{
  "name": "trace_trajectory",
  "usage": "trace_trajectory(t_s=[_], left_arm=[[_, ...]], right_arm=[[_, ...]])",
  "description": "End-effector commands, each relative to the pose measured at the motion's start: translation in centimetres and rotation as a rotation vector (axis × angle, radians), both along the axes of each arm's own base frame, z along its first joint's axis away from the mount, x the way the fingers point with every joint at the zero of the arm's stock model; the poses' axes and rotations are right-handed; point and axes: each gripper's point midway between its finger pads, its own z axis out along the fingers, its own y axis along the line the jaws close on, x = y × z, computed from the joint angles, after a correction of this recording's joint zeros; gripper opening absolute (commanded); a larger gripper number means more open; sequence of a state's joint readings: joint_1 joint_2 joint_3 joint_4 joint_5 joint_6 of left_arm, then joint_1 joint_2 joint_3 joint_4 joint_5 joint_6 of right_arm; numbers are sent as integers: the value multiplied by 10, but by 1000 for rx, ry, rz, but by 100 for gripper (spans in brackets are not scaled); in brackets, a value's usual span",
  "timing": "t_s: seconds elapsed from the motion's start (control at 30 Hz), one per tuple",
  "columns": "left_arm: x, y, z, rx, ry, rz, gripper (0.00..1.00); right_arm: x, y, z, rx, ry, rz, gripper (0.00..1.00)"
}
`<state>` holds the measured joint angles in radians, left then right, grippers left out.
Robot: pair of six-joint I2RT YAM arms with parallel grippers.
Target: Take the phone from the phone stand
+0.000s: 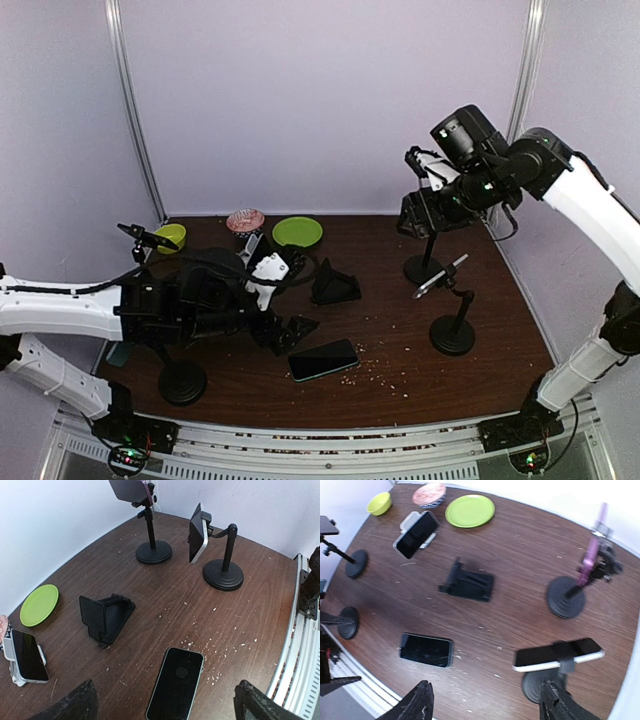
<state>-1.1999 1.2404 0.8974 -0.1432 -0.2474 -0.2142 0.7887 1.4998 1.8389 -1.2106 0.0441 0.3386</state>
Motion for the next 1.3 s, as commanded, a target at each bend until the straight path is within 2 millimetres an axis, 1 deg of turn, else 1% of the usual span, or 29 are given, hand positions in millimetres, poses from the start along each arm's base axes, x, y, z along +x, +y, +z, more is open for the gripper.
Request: trace_trajectory(t_s=[0.0, 0.07, 0.13, 0.17, 0.27, 0.3, 0.33, 0.37, 0.4, 0.47, 0.53, 0.57, 0.6, 0.67, 0.73, 0.77, 0.8, 0.83, 0.87, 0.97, 1.07, 1.27], left_arm=[[10, -41, 42, -113, -105, -37, 97], [14, -57, 46, -132, -127, -50, 97], [18, -76, 43, -140, -139, -72, 97], [20, -87, 51, -157, -151, -80, 97], [30, -119, 49, -157, -180, -102, 97], [32, -130, 45, -161, -193, -117, 96], [34, -142, 45, -176, -207, -129, 96], [38, -153, 43, -177, -216, -141, 96], [42, -167, 31, -152, -221, -153, 96], [45, -189, 25, -139, -256, -198, 94], [51, -207, 19, -141, -293, -216, 94], [56, -214, 13, -131, -299, -218, 94], [62, -220, 11, -127, -305, -219, 94], [69, -230, 4, -118, -321, -221, 93], [77, -237, -3, -112, -324, -221, 92], [79, -241, -2, -122, -324, -223, 91], [82, -245, -4, -122, -321, -223, 91], [84, -248, -12, -113, -315, -223, 90], [86, -251, -14, -112, -315, -219, 89], [93, -256, -22, -104, -322, -203, 85], [99, -258, -31, -95, -324, -181, 78], [108, -263, -49, -73, -305, -185, 67]], right_arm=[[-4, -55, 1, -125, -97, -83, 72], [-9, -72, -4, -140, -117, -108, 72], [-13, -87, -11, -151, -134, -129, 72], [-14, -94, -16, -156, -142, -141, 72], [-16, -118, -29, -152, -154, -196, 72], [-16, -124, -36, -148, -148, -207, 72], [-16, -129, -42, -138, -139, -216, 72], [-15, -135, -51, -140, -127, -229, 72], [-14, -140, -62, -145, -104, -236, 72], [-10, -153, -77, -149, -73, -276, 72], [-6, -160, -89, -122, -43, -301, 72], [-5, -161, -95, -103, -23, -307, 72], [-3, -162, -101, -85, -7, -313, 72], [-1, -163, -110, -58, 14, -322, 72], [0, -162, -110, -25, 21, -337, 72], [1, -160, -108, -4, 20, -341, 72], [2, -158, -107, 17, 19, -347, 72], [2, -157, -106, 34, 18, -353, 72], [2, -155, -109, 50, 21, -360, 72], [4, -156, -115, 77, 15, -391, 72], [4, -157, -122, 91, 17, -414, 73], [3, -154, -130, 119, 19, -413, 73]])
